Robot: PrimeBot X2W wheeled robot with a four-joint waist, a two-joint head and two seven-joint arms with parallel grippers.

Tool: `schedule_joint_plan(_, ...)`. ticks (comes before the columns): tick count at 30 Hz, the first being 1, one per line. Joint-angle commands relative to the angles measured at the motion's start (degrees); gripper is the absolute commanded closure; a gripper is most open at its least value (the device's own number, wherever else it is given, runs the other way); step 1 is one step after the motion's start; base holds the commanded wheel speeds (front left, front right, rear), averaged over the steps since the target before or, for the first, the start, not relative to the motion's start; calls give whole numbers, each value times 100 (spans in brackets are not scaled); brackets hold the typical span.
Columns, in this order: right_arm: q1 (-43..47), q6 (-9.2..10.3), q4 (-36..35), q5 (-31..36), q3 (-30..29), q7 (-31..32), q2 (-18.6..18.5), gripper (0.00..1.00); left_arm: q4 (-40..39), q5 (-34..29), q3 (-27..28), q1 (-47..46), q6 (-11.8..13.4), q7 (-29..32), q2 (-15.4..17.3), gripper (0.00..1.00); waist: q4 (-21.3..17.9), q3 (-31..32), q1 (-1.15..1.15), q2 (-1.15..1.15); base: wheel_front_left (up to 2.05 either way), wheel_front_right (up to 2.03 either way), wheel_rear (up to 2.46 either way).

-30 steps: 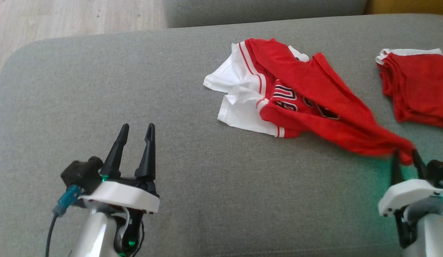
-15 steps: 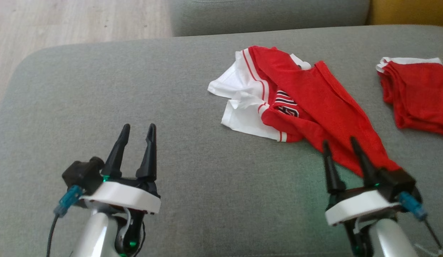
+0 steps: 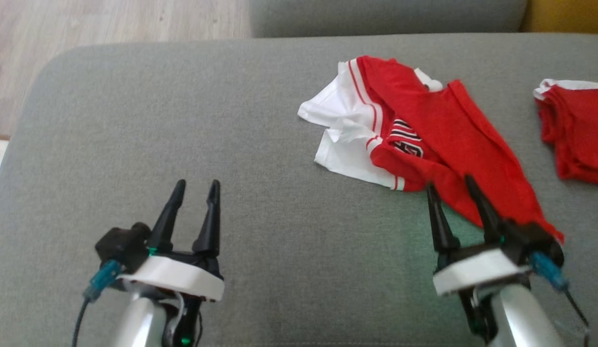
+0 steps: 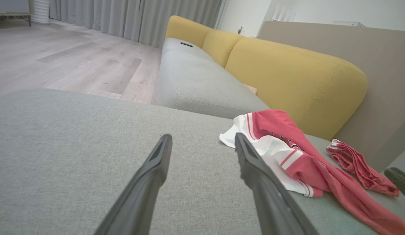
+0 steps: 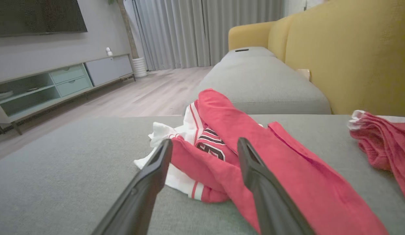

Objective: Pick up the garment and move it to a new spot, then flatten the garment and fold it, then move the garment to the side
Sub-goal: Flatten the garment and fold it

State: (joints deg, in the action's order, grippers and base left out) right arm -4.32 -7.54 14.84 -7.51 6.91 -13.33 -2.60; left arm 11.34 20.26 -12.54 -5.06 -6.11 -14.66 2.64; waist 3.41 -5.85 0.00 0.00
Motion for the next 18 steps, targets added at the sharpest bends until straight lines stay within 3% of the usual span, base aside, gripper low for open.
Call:
schedule_joint_plan(1,-514,5,-149,130,158,-15,-28,0,-177,-28,72,-260,-19,-34,24,0,97,-126,0,0,0,0,0)
schedule_joint_plan(9,-1639,5,630,523,557,746,-47,0,-124,30,-211,-482,-2,-34,24,0,486,-475,0,0,0,0,0)
schedule_joint_plan(18,-2640,5,1808,788,841,1412,-445,0,-67,122,-382,-577,60,-34,24,0,907,-622,0,0,0,0,0)
